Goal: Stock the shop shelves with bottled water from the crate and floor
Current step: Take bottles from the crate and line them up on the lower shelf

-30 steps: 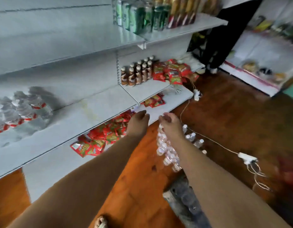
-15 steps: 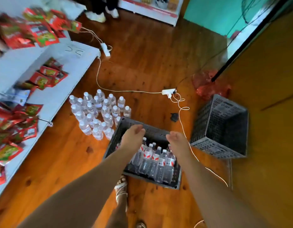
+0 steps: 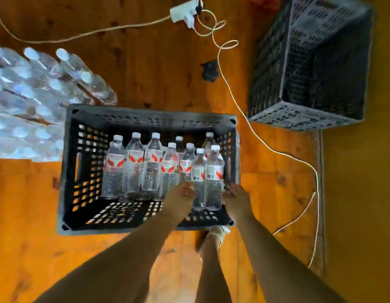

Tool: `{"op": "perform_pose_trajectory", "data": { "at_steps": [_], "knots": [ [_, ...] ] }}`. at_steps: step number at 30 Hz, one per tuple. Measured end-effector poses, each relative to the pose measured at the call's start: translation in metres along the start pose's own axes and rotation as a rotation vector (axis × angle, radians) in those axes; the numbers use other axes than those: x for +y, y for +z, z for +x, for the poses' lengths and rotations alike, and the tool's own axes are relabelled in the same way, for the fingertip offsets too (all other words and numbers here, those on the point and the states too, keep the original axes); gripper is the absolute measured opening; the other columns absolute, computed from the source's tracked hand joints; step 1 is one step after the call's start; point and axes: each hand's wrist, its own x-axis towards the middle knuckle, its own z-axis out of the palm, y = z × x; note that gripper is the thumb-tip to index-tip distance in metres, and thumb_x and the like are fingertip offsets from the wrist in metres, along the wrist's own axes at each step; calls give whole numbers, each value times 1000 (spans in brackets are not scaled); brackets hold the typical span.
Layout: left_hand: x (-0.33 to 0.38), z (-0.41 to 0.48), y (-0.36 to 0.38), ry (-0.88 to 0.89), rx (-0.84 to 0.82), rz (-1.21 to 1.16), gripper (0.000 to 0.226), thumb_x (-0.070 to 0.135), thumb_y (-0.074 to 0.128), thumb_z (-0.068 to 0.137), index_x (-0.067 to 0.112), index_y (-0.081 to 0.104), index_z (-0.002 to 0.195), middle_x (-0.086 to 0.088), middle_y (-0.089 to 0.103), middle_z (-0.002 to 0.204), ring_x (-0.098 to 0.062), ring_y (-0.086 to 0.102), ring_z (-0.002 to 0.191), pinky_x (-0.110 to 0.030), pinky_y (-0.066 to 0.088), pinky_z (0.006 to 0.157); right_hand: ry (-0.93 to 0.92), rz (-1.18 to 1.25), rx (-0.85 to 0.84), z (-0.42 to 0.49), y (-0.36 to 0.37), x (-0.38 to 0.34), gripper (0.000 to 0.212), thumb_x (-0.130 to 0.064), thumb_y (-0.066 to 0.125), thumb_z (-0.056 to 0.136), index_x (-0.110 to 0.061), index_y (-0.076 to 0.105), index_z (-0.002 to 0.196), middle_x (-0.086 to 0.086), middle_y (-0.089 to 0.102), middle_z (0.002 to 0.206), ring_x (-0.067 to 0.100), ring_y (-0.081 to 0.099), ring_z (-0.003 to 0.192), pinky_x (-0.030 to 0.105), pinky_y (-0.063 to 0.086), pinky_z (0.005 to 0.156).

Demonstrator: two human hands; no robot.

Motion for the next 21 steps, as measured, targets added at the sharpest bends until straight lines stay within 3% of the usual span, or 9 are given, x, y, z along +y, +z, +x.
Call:
{"op": "perform_pose_trajectory", "data": {
  "at_steps": [2, 5, 8, 11, 12, 16, 19, 21],
  "knots": [
    [-21, 37, 24, -17, -3, -7, 31, 7, 46, 94, 6, 53, 125, 2, 53, 101, 0, 47, 74, -17, 45, 72, 17, 11, -44, 35, 22, 19, 21, 7, 50, 89, -1, 57, 106, 10, 57, 93, 24, 55, 86, 29, 39, 73],
    [-41, 79, 51, -81, 24, -74, 33, 4, 45, 94, 5, 51, 126, 12, 50, 87, 6, 47, 71, 0, 41, 55, 60, 28, -73, 76, 51, 39, 36, -2, 51, 90, -12, 50, 124, 13, 61, 104, 30, 59, 91, 31, 47, 70],
    [-48, 106, 69, -147, 24, -210, 35, 1, 40, 96, 3, 46, 130, 3, 53, 82, 4, 55, 59, 0, 37, 43, 74, -42, -29, 97, 67, 51, 47, -12, 50, 92, -16, 38, 137, 15, 61, 115, 27, 60, 93, 29, 49, 73],
    [-49, 127, 88, -198, -20, -339, 36, 9, 42, 97, 3, 47, 132, -18, 60, 119, -17, 62, 93, -18, 49, 67, 68, -99, 2, 109, 78, 65, 67, -14, 51, 91, -19, 16, 148, 14, 50, 136, 30, 54, 115, 33, 48, 87],
    [-51, 131, 92, -199, -25, -358, 34, 15, 44, 97, 4, 51, 128, -19, 60, 122, -22, 62, 97, -24, 49, 72, 59, -96, 11, 110, 81, 70, 69, -14, 51, 91, -22, 14, 149, 12, 47, 139, 30, 52, 119, 34, 48, 89],
    [-51, 134, 97, -190, -28, -322, 43, 44, 49, 92, 14, 53, 124, -6, 62, 114, -20, 59, 102, -32, 48, 79, 20, -45, 28, 111, 78, 80, 62, -15, 51, 92, -28, 24, 146, 8, 55, 132, 26, 57, 114, 29, 50, 84],
    [-50, 132, 96, -168, -19, -329, 40, 43, 50, 92, 16, 53, 121, -4, 62, 110, -16, 60, 94, -27, 47, 71, 0, -37, 20, 104, 72, 79, 60, -16, 51, 92, -26, 27, 146, 6, 58, 128, 23, 58, 111, 23, 47, 76],
    [-51, 132, 92, -173, -22, -346, 32, 40, 48, 94, 17, 55, 116, -3, 64, 110, -19, 61, 99, -33, 49, 81, -40, -2, 48, 96, 72, 76, 55, -15, 53, 91, -25, 34, 143, 6, 60, 126, 23, 59, 110, 30, 51, 85]
  ]
}}
